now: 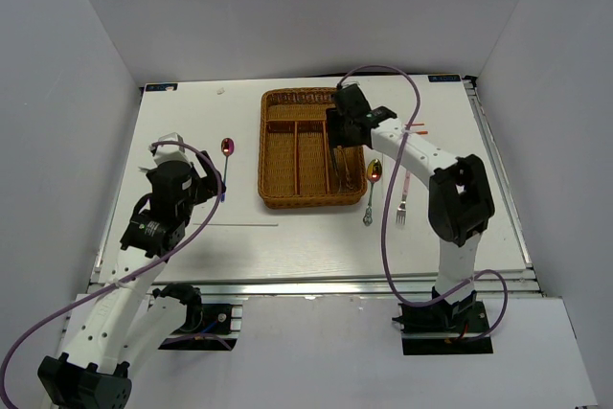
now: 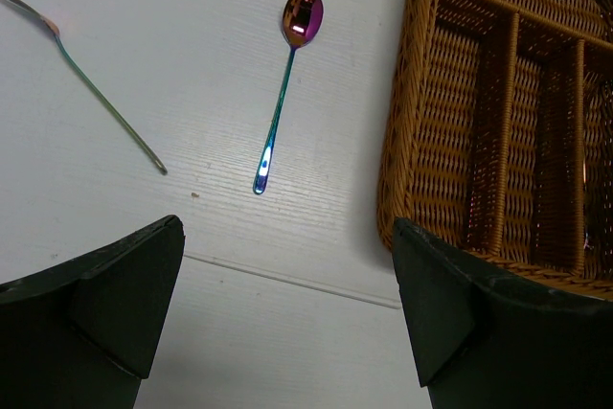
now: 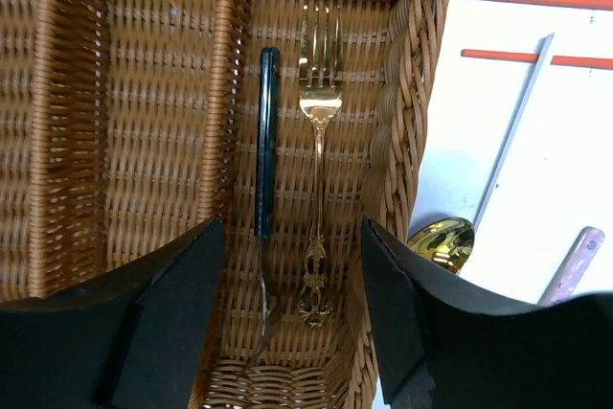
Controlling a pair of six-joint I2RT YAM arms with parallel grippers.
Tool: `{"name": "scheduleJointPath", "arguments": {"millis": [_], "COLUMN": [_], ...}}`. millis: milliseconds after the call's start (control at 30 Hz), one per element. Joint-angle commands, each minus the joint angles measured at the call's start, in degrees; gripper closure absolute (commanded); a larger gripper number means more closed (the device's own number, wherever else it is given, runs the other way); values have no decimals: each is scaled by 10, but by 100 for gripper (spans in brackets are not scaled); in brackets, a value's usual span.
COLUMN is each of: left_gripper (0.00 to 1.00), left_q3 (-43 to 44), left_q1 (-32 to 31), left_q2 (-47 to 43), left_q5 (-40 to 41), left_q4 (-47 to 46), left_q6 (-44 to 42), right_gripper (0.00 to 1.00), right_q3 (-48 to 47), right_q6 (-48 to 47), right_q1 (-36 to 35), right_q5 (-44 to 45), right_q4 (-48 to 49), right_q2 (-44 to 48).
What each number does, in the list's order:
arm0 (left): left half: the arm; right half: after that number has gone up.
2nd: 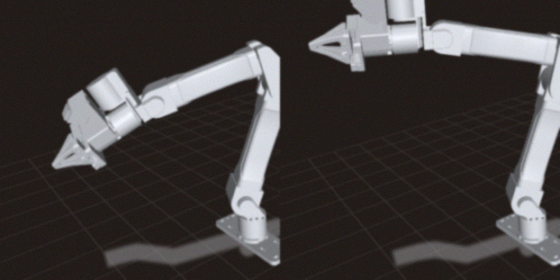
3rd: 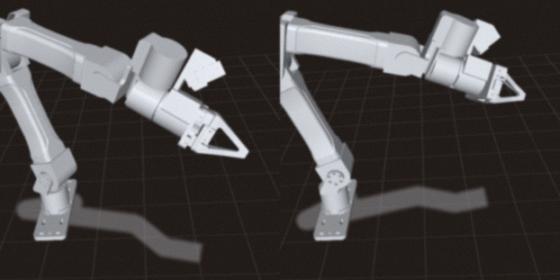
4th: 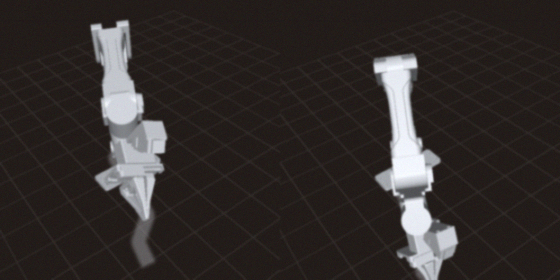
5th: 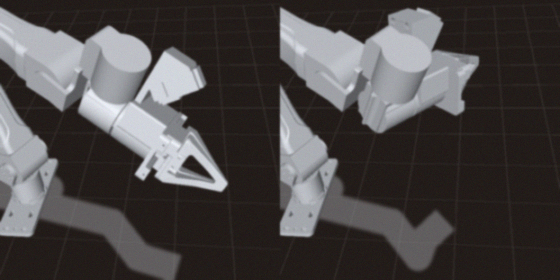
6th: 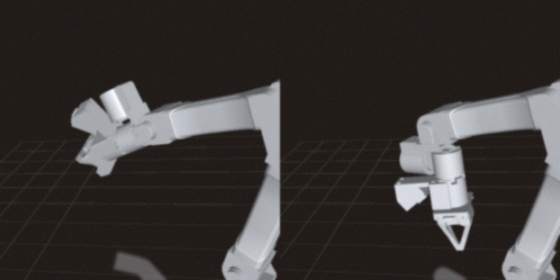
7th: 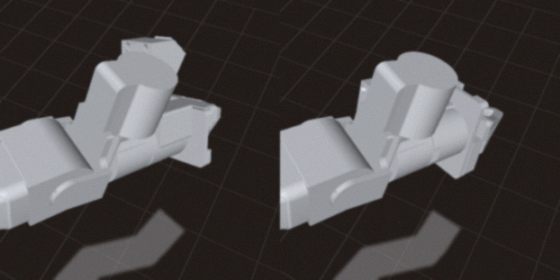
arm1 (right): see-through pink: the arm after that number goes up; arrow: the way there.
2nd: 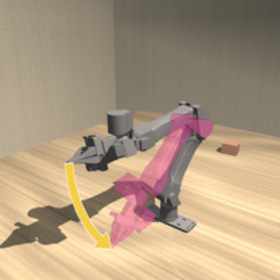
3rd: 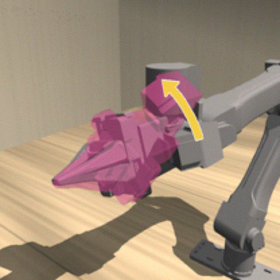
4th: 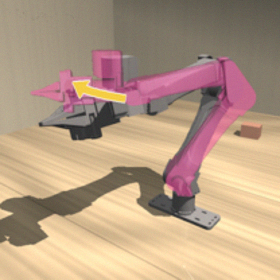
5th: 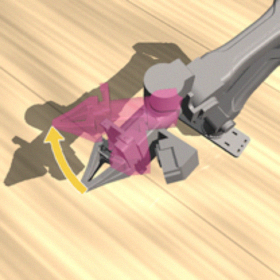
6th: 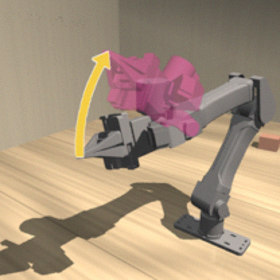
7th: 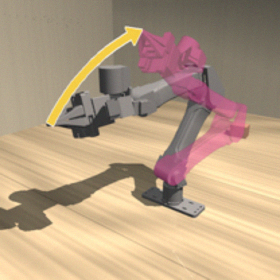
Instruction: Sort the eating utensils into containers
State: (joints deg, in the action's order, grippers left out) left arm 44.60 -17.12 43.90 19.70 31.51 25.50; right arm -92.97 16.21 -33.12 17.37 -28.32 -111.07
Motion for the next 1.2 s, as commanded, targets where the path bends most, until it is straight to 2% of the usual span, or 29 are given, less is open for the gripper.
{"name": "scheduleJointPath", "arguments": {"millis": [0, 133, 200, 267, 467, 567, 867, 1167], "left_gripper": [2, 2, 2, 2, 2, 2, 2, 2], "left_q3": [0, 1, 1, 1, 0, 0, 0, 1], "left_q1": [-3, -3, -3, -3, -5, -4, -4, -5], "left_q2": [-2, -7, -9, -10, -9, -7, -8, -1], "left_q5": [9, 10, 11, 11, 9, 8, 13, 12], "left_q4": [3, 3, 3, 3, 2, 1, 3, 4], "left_q6": [0, 0, 1, 1, 0, 0, 2, 1], "right_gripper": [35, 37, 43, 55, 54, 54, 60, 60], "right_q3": [2, 60, 95, 146, 296, 306, 336, 342], "right_q6": [23, 70, 104, 120, 158, 163, 170, 165], "right_q1": [9, 13, 15, 15, 15, 16, 27, 39], "right_q5": [-15, 9, 30, 35, 43, 79, 92, 62], "right_q4": [12, 5, 3, 4, 60, 49, 76, 115], "right_q2": [46, 85, 100, 120, 211, 219, 183, 140]}}
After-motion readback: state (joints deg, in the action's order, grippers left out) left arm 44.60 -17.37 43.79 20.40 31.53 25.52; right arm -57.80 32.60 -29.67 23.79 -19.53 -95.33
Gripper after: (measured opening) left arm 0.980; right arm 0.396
